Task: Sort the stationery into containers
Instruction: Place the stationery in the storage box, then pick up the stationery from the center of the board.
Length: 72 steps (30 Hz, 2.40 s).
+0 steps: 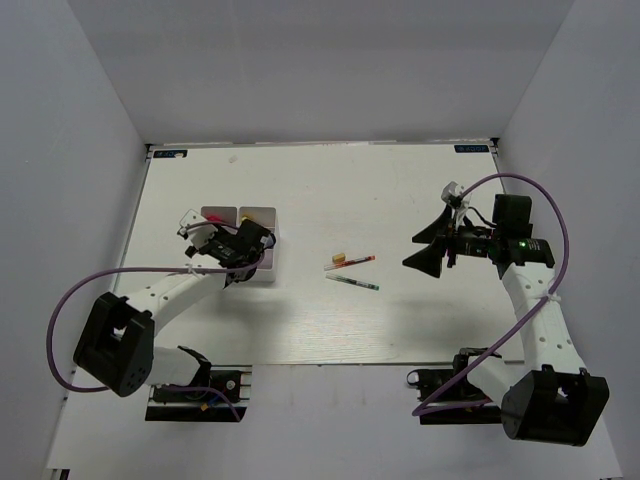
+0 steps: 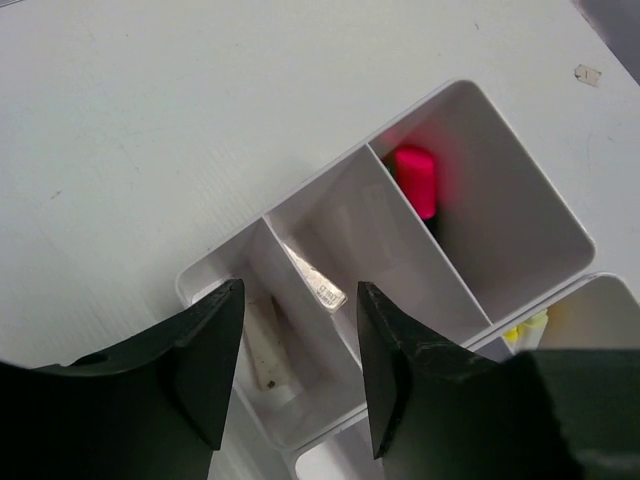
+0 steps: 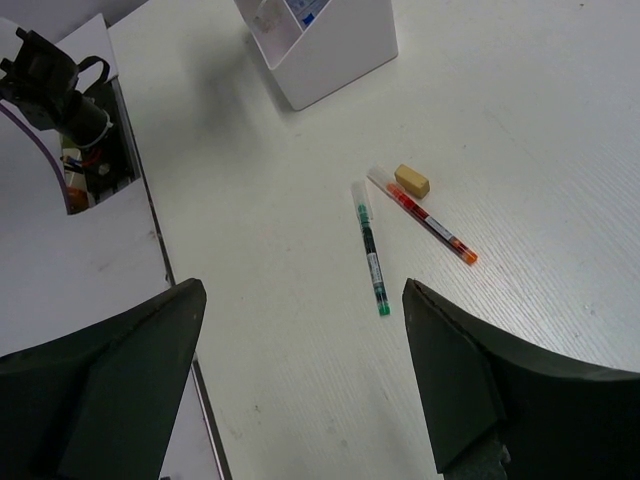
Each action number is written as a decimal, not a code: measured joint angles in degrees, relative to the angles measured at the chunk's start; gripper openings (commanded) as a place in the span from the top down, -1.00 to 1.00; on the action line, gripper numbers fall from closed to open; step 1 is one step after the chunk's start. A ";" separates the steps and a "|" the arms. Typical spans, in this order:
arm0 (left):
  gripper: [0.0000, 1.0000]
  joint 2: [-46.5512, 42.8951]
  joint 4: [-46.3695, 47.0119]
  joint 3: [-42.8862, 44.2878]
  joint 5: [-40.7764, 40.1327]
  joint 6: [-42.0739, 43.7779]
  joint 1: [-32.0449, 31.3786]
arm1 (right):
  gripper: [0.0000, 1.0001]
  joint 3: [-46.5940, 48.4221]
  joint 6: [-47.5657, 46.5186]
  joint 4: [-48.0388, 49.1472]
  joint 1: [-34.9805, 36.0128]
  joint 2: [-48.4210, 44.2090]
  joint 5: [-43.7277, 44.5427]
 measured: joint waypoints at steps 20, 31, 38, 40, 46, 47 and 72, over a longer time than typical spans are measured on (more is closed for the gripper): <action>-1.00 -26.99 9.79 7.80 51.10 52.24 -0.61 | -0.20 7.52 -29.29 0.48 17.42 21.81 16.17; -1.00 -44.98 10.25 -2.75 56.46 61.22 -0.44 | -0.23 16.31 -37.53 5.62 31.19 38.73 30.99; -1.00 -46.01 10.16 -4.07 58.27 62.79 -0.17 | -0.01 21.64 -40.65 6.14 34.91 46.21 36.17; -1.00 -46.14 10.14 -4.07 58.71 62.97 -0.17 | 0.05 23.34 -41.24 6.25 35.71 48.06 37.22; -1.00 -47.39 10.14 -4.09 59.04 63.28 -0.17 | 0.14 25.51 -42.69 5.09 37.44 50.97 38.77; -1.00 -47.56 10.16 -4.09 59.04 63.30 -0.17 | 0.14 25.59 -42.97 4.76 37.59 51.17 38.82; -1.00 -47.71 10.14 -4.09 59.21 63.41 -0.17 | 0.80 29.49 -44.35 1.22 38.60 55.19 39.74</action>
